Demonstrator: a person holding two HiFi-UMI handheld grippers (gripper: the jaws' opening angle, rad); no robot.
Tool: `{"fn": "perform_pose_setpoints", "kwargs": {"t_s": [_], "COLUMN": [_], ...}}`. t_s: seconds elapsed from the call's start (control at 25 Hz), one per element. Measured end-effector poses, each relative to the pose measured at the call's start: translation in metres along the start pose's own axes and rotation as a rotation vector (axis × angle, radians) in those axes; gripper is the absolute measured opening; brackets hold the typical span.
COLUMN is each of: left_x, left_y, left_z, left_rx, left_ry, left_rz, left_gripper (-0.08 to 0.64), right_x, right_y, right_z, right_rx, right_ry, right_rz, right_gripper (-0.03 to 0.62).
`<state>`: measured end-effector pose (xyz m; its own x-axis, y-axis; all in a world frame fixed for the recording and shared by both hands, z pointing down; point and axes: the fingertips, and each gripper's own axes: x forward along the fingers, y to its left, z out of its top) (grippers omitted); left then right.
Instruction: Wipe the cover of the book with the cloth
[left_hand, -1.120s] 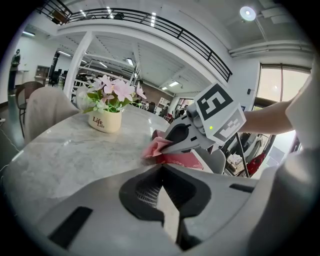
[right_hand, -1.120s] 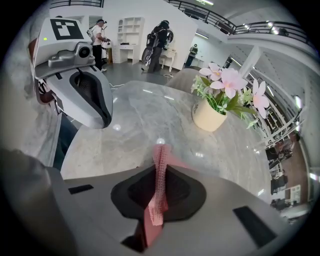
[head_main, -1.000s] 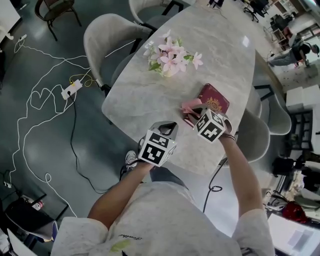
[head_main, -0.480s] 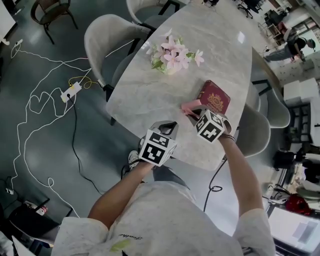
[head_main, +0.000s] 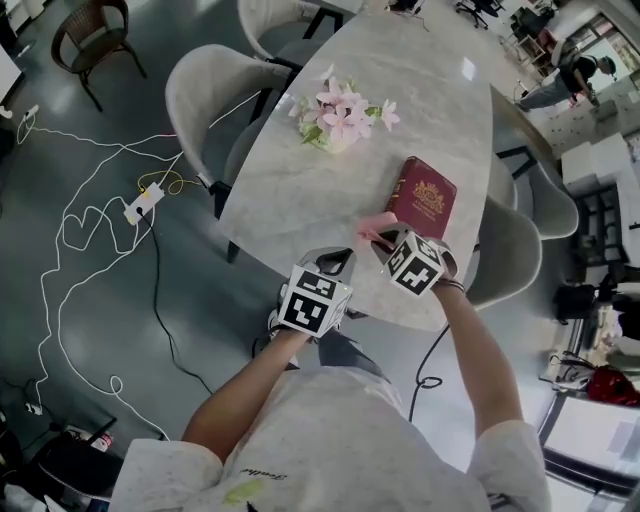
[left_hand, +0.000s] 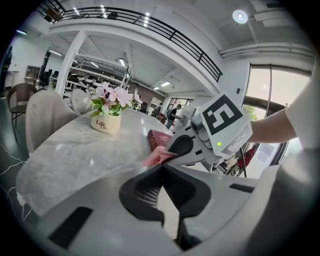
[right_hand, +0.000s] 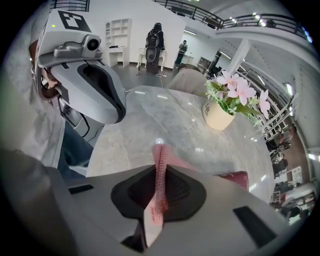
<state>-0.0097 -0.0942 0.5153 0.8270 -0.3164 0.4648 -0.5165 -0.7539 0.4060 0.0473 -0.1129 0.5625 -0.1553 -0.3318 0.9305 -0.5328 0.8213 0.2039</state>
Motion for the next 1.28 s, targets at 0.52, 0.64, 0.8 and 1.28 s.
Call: {"fn": "perform_pose_setpoints", "kwargs": {"t_s": [0.52,0.64,0.8,1.28], "left_x": [0.011,0.016,0.024,0.041], "left_y": [-0.032,-0.045,-0.062,-0.107], "left_z": [0.016,0.020,0.024,0.060], "left_rx": [0.085,0.123,0.168,0.237], "left_ry": [0.022,0.032,0.046,-0.008], "left_rz": [-0.100,-0.128,-0.166,-0.210], "left_gripper": [0.008,0.008,0.008,0.008], "right_x": [-0.050,-0.069,-0.089,-0.149], "right_y": [0.019,0.016,0.016,-0.007], "right_z": [-0.012,-0.024,-0.036,-0.067], "right_rx": [0.292,0.380,0.449,0.713], "right_ry": [-0.185,-0.227,-0.251,-0.438], "right_rz": [-0.143,-0.206,-0.281,-0.483], "right_gripper": [0.018,0.018,0.018,0.018]}}
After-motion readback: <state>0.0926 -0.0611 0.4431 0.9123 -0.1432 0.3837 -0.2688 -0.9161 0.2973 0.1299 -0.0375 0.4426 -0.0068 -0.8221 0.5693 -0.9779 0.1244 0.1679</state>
